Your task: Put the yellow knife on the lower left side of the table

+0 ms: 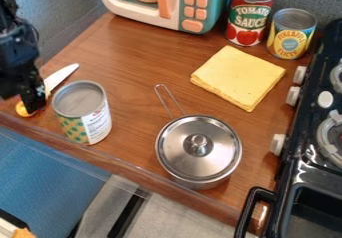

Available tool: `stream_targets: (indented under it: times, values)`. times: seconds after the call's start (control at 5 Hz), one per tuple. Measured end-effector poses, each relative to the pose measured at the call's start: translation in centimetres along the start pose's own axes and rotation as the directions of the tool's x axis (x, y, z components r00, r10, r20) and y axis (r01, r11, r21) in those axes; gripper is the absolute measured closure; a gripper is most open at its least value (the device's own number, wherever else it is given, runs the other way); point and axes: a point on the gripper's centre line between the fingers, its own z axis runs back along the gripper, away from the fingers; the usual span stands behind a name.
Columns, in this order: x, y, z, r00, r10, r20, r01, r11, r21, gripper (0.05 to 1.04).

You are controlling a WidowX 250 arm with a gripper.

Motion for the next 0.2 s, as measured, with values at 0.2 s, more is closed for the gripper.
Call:
stream_targets:
  times: [0.2]
  values:
    - [-0.46,0.07,2.10,0.999,-0.001,0.050,0.000,1.000,0.014,0.072]
